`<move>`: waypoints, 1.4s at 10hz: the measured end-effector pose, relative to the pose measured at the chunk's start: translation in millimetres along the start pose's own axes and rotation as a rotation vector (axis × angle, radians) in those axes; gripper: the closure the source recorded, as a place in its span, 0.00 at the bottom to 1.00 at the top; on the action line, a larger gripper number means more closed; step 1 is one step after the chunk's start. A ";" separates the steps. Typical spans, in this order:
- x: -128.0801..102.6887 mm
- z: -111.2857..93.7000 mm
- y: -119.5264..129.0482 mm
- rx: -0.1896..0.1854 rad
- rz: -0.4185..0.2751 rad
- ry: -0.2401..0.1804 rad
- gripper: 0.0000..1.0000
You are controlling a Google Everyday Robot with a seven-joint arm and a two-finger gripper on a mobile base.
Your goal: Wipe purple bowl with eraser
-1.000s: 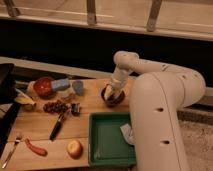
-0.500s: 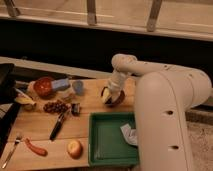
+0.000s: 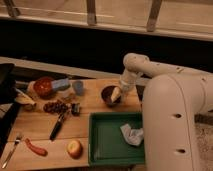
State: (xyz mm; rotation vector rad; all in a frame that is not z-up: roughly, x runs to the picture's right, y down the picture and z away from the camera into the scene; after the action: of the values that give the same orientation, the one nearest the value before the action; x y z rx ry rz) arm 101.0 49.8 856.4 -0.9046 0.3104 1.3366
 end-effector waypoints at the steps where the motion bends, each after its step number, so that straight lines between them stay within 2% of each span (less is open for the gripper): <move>1: -5.6 -1.8 2.0 -0.002 -0.004 -0.007 1.00; 3: -23.7 -1.8 20.0 -0.010 -0.039 -0.023 1.00; 5: -27.8 -0.1 40.9 -0.010 -0.088 -0.027 1.00; 6: -17.8 1.8 54.4 -0.003 -0.114 -0.021 1.00; 8: -2.5 5.7 60.8 -0.001 -0.105 -0.004 1.00; 11: 22.7 5.6 34.2 0.009 -0.031 0.029 1.00; 12: 28.4 2.1 16.1 0.019 0.020 0.037 1.00; 14: 21.1 -1.0 1.9 0.014 0.056 0.033 1.00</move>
State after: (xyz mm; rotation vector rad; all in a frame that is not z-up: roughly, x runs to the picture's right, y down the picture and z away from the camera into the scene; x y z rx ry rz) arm 104.9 63.7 840.9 -0.9123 0.3726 1.3704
